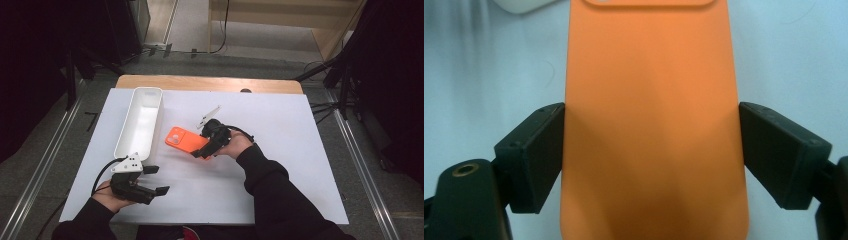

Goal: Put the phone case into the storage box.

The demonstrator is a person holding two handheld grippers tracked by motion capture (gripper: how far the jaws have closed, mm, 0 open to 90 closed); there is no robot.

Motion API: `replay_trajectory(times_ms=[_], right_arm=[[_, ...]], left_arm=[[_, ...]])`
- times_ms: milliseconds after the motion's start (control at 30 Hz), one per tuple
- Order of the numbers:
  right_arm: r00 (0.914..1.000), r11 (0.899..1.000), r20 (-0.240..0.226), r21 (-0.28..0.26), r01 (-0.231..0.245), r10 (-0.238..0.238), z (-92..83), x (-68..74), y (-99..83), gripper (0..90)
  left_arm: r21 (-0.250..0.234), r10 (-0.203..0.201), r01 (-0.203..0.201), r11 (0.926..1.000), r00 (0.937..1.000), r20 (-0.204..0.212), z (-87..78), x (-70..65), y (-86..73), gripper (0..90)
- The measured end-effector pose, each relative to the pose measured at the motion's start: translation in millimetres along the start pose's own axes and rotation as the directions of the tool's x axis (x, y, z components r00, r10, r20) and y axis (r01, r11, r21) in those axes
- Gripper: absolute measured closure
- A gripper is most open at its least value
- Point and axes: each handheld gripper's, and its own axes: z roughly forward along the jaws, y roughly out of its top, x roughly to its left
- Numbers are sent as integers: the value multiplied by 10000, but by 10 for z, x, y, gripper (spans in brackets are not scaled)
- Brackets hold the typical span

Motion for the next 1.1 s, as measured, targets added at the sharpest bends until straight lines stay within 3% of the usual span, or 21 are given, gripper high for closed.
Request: replay_trajectory(times_ms=[100,200,367,600,800,1100], right_arm=[[9998,9996,-152,-241,-143,140,-64,-10,-7,149],[9976,9967,-374,-543,-608,589,-161,-15,-24,150],[9963,9945,-313,-664,-815,795,-255,-14,-55,150],[9867,9824,-408,-954,-1603,1571,-441,-17,-169,149],[9813,9724,-369,-1319,-1922,1890,-606,-40,-325,149],[9702,9578,-507,-1553,-2419,2368,-743,-34,-501,149]], left_arm=[[-51,51,-51,10000,9999,-92,-2,-2,4,191],[-118,-15,13,9999,9999,-128,-9,-1,8,191],[-128,-119,117,9998,9999,-97,-8,2,15,191],[-173,-377,377,9991,9993,43,12,-18,30,191],[10,-576,576,9983,9981,229,65,-47,50,190],[-304,-946,956,9950,9949,343,87,-86,114,188]])
